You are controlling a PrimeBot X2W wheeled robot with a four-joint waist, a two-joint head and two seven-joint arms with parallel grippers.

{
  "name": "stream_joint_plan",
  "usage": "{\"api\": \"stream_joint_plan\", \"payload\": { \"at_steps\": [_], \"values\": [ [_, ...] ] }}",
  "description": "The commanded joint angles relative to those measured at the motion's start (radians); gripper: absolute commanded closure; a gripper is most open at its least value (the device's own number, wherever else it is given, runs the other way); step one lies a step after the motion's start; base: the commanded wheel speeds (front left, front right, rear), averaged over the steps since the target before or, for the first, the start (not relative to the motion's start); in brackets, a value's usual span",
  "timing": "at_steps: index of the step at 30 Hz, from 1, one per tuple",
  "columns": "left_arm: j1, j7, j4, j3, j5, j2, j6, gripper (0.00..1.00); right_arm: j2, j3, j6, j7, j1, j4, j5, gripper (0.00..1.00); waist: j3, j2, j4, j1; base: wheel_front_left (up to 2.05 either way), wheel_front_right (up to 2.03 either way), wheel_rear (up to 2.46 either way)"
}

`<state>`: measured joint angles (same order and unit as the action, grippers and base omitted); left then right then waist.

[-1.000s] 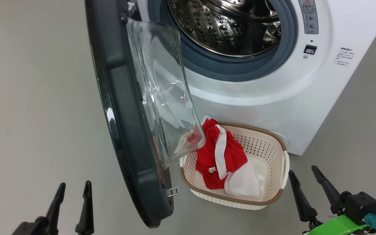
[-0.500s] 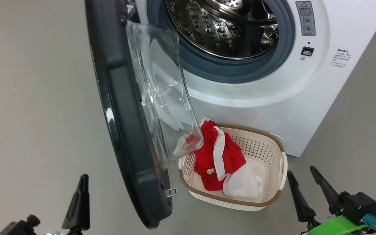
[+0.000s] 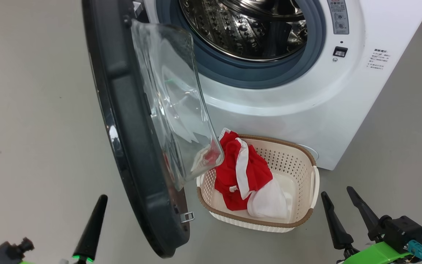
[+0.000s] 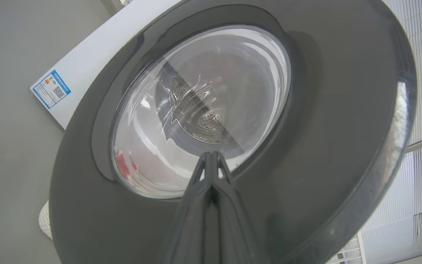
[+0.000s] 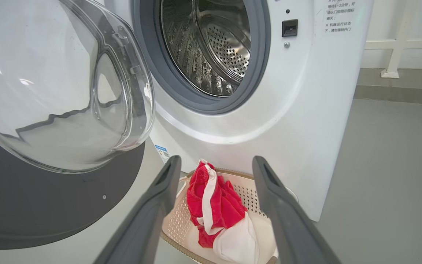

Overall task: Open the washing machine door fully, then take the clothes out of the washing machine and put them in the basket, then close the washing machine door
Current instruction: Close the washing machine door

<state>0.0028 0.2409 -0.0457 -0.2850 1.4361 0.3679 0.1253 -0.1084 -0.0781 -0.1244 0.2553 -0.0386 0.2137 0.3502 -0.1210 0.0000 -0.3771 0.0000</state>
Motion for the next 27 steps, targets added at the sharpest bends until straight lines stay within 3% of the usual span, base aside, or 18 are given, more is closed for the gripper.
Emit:
{"api": "stream_joint_plan", "payload": {
  "at_steps": [1,5,11,17,27],
  "values": [
    [-0.026,-0.018,-0.059,0.041,0.075,0.048,0.005,1.0,-0.005,-0.02,-0.006,0.006,0.027,-0.024,-0.008,0.0,-0.003,0.0,0.003,0.0,0.0,0.0,0.0],
    [-0.02,-0.105,-0.131,0.086,0.215,0.065,0.005,1.0,-0.004,-0.019,-0.006,0.006,0.03,-0.024,-0.008,0.0,-0.007,0.0,0.008,0.0,0.0,0.0,0.0],
    [0.004,-0.327,-0.175,0.21,0.324,0.02,0.005,1.0,-0.001,-0.017,-0.006,0.006,0.032,-0.026,-0.01,0.0,-0.012,0.0,0.015,0.0,0.0,0.0,0.0],
    [0.016,-0.54,-0.155,0.319,0.33,-0.053,0.005,1.0,-0.001,-0.015,-0.006,0.006,0.036,-0.027,-0.011,0.0,-0.017,0.0,0.023,0.0,0.0,0.0,0.0],
    [-0.02,-0.751,-0.119,0.441,0.26,-0.176,0.005,1.0,-0.005,-0.012,-0.006,0.006,0.047,-0.031,-0.012,0.0,-0.037,0.0,0.037,0.0,0.0,0.0,0.0]
  ]
}}
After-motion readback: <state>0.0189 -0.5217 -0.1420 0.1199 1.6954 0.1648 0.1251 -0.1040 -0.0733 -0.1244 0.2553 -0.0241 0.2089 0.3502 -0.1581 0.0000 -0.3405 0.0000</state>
